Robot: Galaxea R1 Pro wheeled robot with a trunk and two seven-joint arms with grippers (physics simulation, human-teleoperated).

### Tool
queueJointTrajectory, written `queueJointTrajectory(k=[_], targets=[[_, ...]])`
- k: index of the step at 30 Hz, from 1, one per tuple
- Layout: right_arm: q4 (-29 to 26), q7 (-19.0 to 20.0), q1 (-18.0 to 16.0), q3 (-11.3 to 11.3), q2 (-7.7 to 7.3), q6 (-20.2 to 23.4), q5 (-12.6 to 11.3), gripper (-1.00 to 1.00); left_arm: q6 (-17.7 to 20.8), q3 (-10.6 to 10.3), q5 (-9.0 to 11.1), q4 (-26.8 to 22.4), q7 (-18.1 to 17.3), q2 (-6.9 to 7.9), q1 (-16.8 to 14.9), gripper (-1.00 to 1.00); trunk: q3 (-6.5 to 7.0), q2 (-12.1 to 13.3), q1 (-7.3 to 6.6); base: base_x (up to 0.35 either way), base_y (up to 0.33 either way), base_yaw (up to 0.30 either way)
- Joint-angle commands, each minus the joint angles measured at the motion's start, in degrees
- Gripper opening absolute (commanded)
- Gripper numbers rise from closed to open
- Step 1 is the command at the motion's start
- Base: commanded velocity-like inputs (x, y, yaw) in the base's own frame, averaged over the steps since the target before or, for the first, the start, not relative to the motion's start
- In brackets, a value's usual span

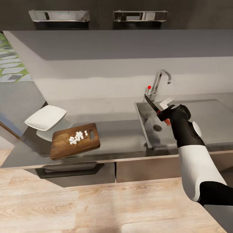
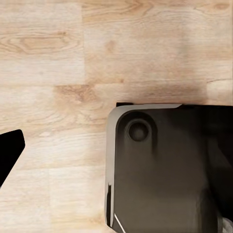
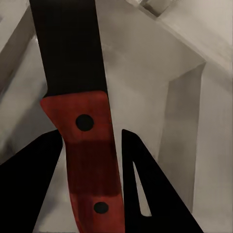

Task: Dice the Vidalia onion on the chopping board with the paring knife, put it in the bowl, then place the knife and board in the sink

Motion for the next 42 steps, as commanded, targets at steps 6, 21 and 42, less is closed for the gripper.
queueJointTrajectory(k=[6, 21, 42], targets=[[4.9, 0.9, -0.1, -4.0, 0.0, 0.2, 0.5, -1.0, -0.2, -0.3, 0.6, 0.2, -0.4, 0.0, -0.1, 1.0, -0.09, -0.1, 0.06, 0.252, -0.027, 0.0], [17.7, 0.7, -0.1, -15.2, -1.45, -2.0, 0.7, -1.0, -0.2, -0.3, 0.6, 0.3, -0.4, 0.01, -0.1, 1.0, -0.09, -0.1, 0.06, 0.016, -0.002, 0.0], [20.0, 0.6, 0.0, -15.5, -1.58, -2.2, 0.7, -1.0, -0.2, -0.3, 0.6, 0.3, -0.3, 0.0, -0.1, 1.0, -1.61, -0.1, 0.06, 0.064, 0.0, 0.0]])
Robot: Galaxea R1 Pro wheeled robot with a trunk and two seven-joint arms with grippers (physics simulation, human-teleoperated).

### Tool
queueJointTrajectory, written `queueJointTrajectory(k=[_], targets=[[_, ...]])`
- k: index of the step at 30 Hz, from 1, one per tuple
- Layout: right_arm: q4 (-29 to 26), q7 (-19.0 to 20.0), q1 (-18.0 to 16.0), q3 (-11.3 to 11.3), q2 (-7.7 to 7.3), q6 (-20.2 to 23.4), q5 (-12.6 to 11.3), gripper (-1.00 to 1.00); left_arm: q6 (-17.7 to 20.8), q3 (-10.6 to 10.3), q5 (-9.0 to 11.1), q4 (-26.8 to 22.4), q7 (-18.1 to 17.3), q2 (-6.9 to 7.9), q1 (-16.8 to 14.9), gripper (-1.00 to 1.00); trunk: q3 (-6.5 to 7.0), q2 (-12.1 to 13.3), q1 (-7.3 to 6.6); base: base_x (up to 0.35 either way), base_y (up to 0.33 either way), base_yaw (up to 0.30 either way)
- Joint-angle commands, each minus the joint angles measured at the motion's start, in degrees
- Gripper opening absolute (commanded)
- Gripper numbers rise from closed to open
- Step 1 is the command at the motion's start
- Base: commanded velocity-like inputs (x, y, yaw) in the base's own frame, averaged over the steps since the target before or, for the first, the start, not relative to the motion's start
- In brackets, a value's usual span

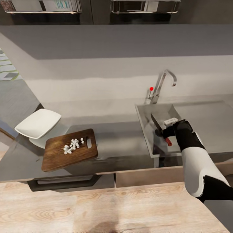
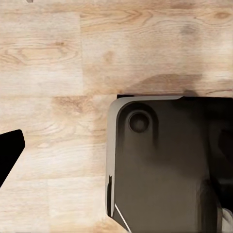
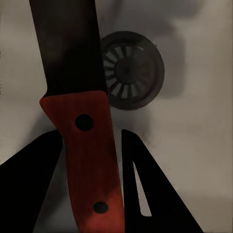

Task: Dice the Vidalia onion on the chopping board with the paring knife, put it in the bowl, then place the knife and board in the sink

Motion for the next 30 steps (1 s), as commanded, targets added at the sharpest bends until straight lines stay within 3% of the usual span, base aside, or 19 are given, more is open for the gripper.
queueJointTrajectory(k=[1, 30], targets=[[0.3, 0.6, -0.1, -0.1, 0.02, 0.0, 0.6, -1.0, -0.3, -0.3, 0.6, 0.2, -0.4, 0.0, -0.1, 1.0, -0.18, -0.1, 0.03, 0.0, 0.0, 0.0], [0.9, 0.5, 0.0, -0.2, -0.48, -1.2, 0.6, -1.0, -0.3, -0.3, 0.6, 0.2, -0.4, 0.0, -0.1, 1.0, -2.86, -0.1, 0.03, 0.0, 0.0, 0.0]])
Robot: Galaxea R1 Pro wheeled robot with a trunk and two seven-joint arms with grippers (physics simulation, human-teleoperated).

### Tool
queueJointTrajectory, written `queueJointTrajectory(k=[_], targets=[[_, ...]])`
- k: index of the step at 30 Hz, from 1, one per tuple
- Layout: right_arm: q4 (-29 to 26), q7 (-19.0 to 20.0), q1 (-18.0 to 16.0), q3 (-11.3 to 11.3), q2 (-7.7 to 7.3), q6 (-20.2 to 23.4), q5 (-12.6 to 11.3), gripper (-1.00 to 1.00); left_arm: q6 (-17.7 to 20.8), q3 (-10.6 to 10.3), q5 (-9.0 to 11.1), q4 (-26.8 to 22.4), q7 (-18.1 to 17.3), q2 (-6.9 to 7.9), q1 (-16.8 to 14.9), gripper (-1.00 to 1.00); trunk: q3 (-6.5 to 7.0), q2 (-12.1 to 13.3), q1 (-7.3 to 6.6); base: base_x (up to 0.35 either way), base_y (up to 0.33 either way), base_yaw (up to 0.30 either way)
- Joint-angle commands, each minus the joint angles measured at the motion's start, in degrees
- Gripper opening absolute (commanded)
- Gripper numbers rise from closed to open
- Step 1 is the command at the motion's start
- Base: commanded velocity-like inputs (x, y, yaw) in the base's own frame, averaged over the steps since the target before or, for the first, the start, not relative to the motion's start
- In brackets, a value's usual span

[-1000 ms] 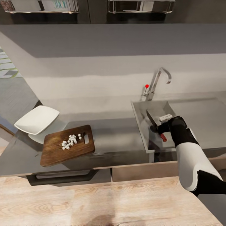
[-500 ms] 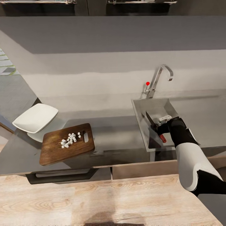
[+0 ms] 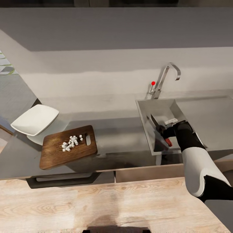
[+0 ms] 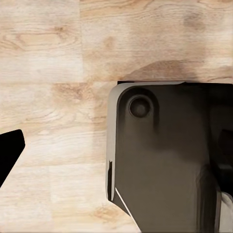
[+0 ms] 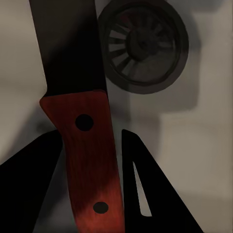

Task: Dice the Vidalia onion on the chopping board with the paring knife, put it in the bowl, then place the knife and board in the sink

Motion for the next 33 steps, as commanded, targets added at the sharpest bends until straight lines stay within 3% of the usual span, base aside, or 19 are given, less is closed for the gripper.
queueJointTrajectory(k=[1, 10, 11, 25, 30, 33], targets=[[-0.1, 0.6, 0.0, -0.2, 0.02, 0.0, 0.6, -1.0, -0.3, -0.3, 0.6, 0.2, -0.4, 0.0, -0.1, 1.0, -0.18, -0.1, 0.03, 0.0, 0.0, 0.0], [-0.1, 0.6, 0.0, -0.1, -0.01, 0.0, 0.6, -1.0, -0.3, -0.3, 0.6, 0.2, -0.4, 0.0, -0.1, 1.0, -0.63, -0.1, 0.03, 0.0, 0.0, 0.0], [-0.1, 0.7, 0.0, -0.1, 0.01, 0.0, 0.6, 1.0, -0.3, -0.3, 0.6, 0.2, -0.4, 0.0, -0.1, 1.0, -0.64, -0.1, 0.03, 0.0, 0.0, 0.0], [-1.0, 0.7, -0.1, -0.2, 0.11, 0.0, 0.6, 1.0, -0.3, -0.3, 0.6, 0.2, -0.4, 0.0, -0.1, 1.0, -0.64, -0.1, 0.03, 0.0, 0.0, 0.0], [-12.1, 1.0, -0.1, -0.1, 0.6, 2.2, 0.5, 1.0, -0.3, -0.3, 0.6, 0.2, -0.4, 0.0, -0.1, 1.0, -0.64, -0.1, 0.03, 0.0, 0.0, 0.0], [-24.6, 2.5, 0.0, 0.3, 1.4, 9.8, 0.5, 1.0, -0.3, -0.3, 0.6, 0.2, -0.4, 0.0, -0.1, 1.0, -0.64, -0.1, 0.03, 0.0, 0.0, 0.0]])
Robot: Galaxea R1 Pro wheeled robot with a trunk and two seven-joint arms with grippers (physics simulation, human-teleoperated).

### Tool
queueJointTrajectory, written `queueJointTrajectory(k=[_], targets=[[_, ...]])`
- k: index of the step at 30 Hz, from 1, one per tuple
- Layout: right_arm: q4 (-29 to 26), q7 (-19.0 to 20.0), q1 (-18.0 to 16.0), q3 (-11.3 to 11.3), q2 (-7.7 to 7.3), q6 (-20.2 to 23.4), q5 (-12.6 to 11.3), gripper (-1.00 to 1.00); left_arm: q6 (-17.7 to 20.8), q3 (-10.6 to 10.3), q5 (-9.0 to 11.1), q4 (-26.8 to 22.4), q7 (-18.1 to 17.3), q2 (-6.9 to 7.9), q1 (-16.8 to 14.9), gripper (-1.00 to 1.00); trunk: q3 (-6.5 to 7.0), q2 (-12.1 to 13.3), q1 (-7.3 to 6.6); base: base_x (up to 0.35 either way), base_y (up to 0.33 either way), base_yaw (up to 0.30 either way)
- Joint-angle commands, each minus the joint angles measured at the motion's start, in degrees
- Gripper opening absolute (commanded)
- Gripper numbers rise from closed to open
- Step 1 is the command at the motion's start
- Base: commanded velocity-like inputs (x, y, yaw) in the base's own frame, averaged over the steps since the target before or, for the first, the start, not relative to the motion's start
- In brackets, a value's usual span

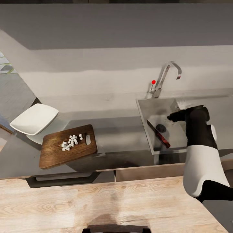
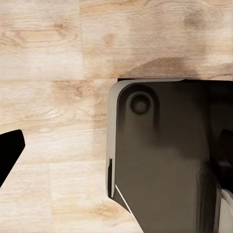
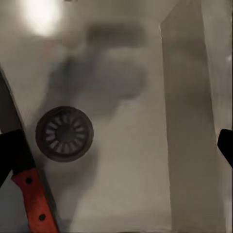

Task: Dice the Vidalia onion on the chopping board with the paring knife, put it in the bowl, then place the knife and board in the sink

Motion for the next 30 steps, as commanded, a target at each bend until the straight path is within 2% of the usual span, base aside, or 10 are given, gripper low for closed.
queueJointTrajectory(k=[1, 4, 7, 17, 30], targets=[[-4.4, 2.0, 0.0, 0.5, 0.35, 2.9, 0.6, 1.0, -0.3, -0.3, 0.6, 0.2, -0.4, 0.0, -0.1, 1.0, -0.09, -0.1, 0.04, 0.0, 0.0, 0.0], [-13.2, 8.4, 0.0, 5.6, 0.87, 6.4, 0.9, 1.0, -0.3, -0.3, 0.6, 0.2, -0.5, 0.0, -0.1, 1.0, -0.09, -0.1, 0.04, 0.0, 0.0, 0.0], [-16.0, 11.8, 0.0, 9.0, 1.24, 7.4, 1.0, 1.0, -0.3, -0.2, 0.6, 0.2, -0.5, 0.06, -0.1, 1.0, -0.09, -0.1, 0.04, 0.0, 0.0, 0.0], [-16.6, 12.7, 0.0, 9.9, 1.41, 7.6, 1.0, 1.0, -0.9, -0.2, 0.6, 0.1, -0.5, 1.1, -0.1, 1.0, -0.09, -0.1, 0.04, 0.0, 0.0, 0.0], [-16.5, 12.7, 0.0, 9.9, 1.41, 7.6, 1.0, 1.0, -0.7, -0.2, 0.6, 0.2, -0.5, 1.23, -0.1, 1.0, -0.09, -0.1, 0.04, 0.0, 0.0, 0.0]])
